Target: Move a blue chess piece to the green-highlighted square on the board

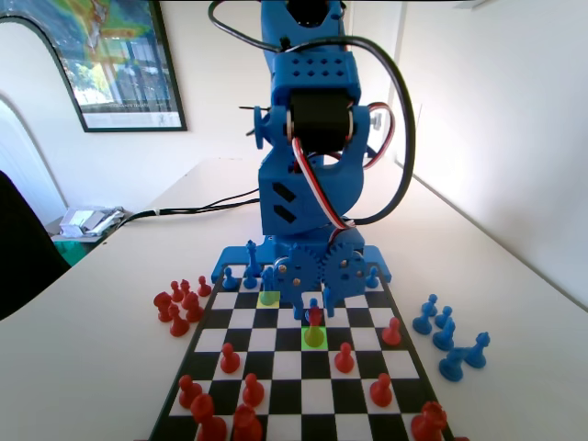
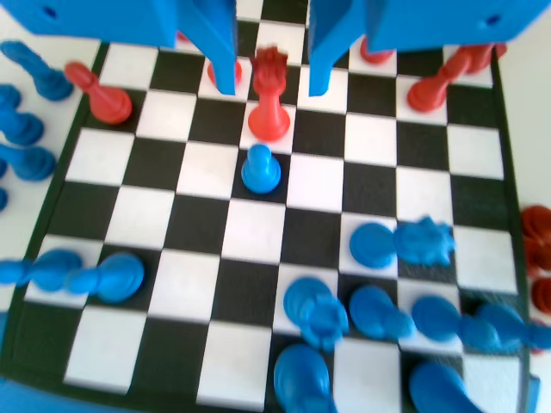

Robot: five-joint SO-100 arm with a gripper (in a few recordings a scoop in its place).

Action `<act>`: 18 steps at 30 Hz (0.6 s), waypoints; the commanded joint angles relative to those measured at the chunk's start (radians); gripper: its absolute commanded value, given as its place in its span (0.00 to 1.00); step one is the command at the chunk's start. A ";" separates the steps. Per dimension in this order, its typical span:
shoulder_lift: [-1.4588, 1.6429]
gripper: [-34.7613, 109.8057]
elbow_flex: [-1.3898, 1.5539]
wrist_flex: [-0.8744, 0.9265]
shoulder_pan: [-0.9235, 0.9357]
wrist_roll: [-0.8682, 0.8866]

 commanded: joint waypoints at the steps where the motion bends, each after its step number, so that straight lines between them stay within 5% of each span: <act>1: 0.021 0.33 -0.012 0.003 -0.002 -0.011; 18: -0.003 0.32 -0.006 -0.025 -0.002 -0.017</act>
